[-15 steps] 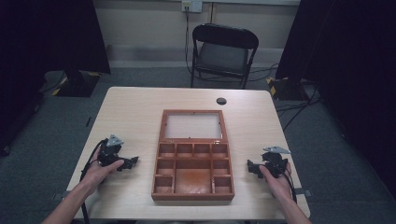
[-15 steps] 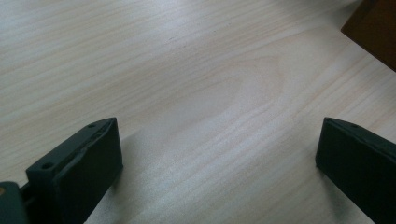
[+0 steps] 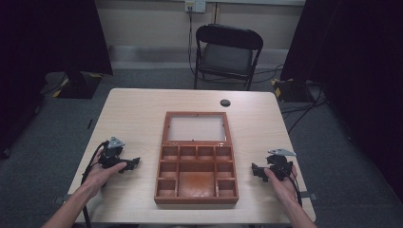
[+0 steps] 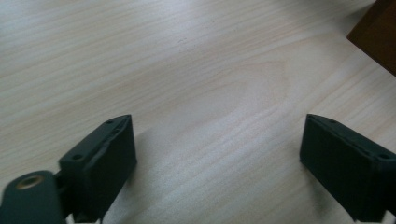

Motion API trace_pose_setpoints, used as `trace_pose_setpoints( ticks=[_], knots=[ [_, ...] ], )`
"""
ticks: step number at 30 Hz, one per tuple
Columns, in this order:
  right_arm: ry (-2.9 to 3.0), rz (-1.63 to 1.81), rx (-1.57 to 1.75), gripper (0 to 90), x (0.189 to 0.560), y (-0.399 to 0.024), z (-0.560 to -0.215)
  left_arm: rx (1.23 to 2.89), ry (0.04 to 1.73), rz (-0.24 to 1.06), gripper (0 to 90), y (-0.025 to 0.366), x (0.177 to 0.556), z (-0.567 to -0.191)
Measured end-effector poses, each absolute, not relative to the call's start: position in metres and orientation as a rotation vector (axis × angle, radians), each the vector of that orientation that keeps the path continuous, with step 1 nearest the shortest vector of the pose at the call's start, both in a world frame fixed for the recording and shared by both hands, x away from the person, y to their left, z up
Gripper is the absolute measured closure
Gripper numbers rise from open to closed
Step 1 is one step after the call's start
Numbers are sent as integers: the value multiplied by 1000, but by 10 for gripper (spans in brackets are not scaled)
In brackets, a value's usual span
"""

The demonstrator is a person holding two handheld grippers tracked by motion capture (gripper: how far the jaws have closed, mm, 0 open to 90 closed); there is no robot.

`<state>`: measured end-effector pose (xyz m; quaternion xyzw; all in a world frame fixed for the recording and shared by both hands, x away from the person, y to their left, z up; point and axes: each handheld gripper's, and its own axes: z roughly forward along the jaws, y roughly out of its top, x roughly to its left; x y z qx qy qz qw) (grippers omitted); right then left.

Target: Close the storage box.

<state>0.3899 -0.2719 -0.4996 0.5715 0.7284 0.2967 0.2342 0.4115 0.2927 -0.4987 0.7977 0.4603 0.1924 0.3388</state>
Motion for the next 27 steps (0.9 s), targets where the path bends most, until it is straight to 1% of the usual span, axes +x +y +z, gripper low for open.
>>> trace_pose_setpoints(
  ticks=[3, 4, 5, 6, 7, 8, 10, 20, 25, 27],
  knots=[
    [1977, 814, 1581, 92, 390, -273, -498, 2087, 1193, 488, 167, 291, 411, -497],
    [1977, 814, 1581, 92, 390, -273, -498, 2087, 1193, 488, 169, 291, 411, -497],
    [1969, 836, 1576, 161, 390, -273, -496, 2091, 1179, 493, 178, 292, 411, -496],
    [1969, 836, 1576, 161, 390, -273, -496, 2091, 1179, 493, 194, 292, 411, -496],
    [1976, 846, 1577, 136, 390, -273, -495, 2081, 1176, 485, 194, 291, 411, -495],
    [1984, 855, 1574, 146, 390, -273, -495, 2073, 1174, 478, 198, 291, 411, -494],
    [1994, 869, 1558, 137, 389, -272, -493, 2059, 1182, 486, 200, 289, 410, -491],
    [2025, 954, 1479, 166, 392, -263, -483, 2018, 1136, 463, 207, 281, 411, -474],
    [2034, 978, 1396, 192, 404, -250, -471, 1976, 1130, 463, 215, 274, 413, -464],
    [2028, 987, 1393, 195, 406, -248, -469, 2008, 1120, 455, 215, 273, 414, -462]
  ],
)
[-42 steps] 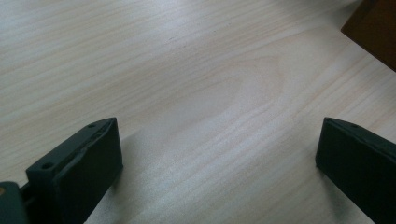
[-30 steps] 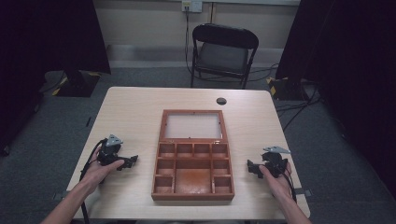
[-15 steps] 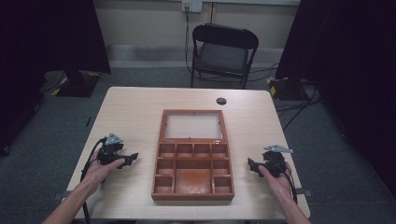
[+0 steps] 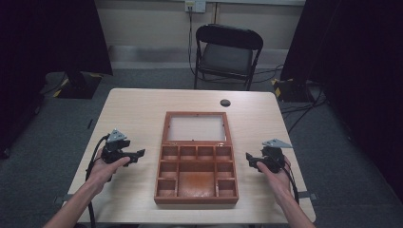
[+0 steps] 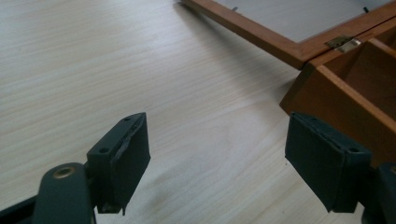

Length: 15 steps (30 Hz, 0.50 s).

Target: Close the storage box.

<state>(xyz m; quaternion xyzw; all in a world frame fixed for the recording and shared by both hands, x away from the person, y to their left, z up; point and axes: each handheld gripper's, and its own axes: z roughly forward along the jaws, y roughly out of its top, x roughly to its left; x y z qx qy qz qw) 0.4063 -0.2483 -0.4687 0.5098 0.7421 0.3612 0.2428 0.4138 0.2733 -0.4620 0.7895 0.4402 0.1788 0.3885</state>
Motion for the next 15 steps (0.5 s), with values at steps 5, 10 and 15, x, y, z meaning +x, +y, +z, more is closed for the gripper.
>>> trace_pose_setpoints(
  ticks=[5, 10, 15],
  knots=[
    [2054, 1043, 1366, 194, 420, -234, -457, 1968, 1105, 476, 214, 267, 418, -453],
    [2068, 1064, 1322, 186, 431, -222, -447, 1991, 1082, 479, 211, 257, 426, -445],
    [2066, 1096, 1299, 174, 440, -213, -438, 1997, 1072, 449, 205, 248, 432, -441]
  ],
)
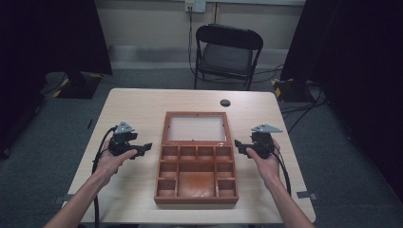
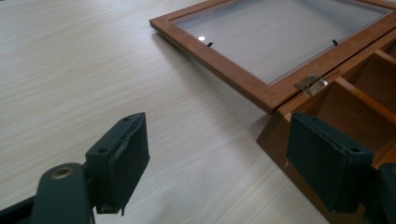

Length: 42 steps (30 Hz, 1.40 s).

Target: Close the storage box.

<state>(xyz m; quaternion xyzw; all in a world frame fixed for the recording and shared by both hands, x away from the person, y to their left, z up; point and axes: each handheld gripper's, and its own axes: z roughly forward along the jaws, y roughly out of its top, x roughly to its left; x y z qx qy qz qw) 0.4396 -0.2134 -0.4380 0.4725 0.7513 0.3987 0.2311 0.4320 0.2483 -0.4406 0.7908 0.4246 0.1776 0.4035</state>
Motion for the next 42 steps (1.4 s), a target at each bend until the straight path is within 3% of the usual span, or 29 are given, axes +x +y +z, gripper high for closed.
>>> trace_pose_setpoints(
  ticks=[16, 42],
  knots=[
    [2133, 1136, 1233, 155, 471, -180, -432, 1982, 1084, 420, 196, 218, 465, -439],
    [2211, 1112, 1335, 130, 499, -169, -469, 1953, 1171, 262, 189, 194, 491, -469]
  ],
)
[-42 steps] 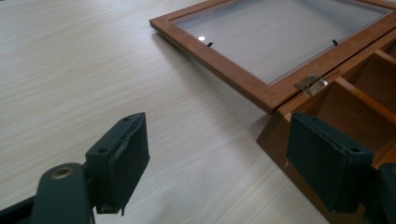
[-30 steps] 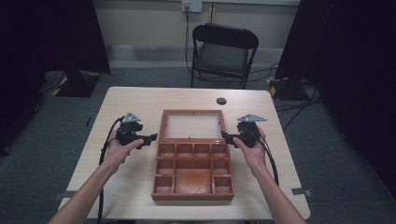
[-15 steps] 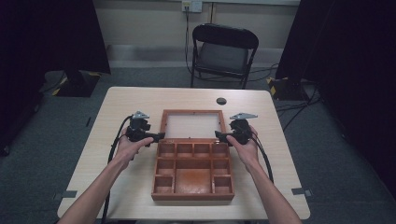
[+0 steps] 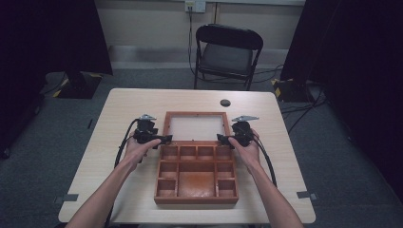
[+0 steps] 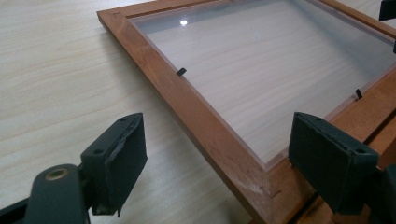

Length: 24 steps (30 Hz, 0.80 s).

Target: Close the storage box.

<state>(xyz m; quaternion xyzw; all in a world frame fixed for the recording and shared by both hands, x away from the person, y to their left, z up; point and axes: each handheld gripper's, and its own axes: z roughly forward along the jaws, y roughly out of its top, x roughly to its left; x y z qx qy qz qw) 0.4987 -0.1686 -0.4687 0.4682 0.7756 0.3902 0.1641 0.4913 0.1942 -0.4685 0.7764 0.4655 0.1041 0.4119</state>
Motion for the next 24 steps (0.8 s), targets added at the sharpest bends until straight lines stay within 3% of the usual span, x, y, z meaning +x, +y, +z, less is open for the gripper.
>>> trace_pose_setpoints(
  ticks=[24],
  knots=[
    [2165, 1314, 1486, 123, 503, -175, -485, 1954, 1185, 217, 179, 180, 497, -471]
  ],
)
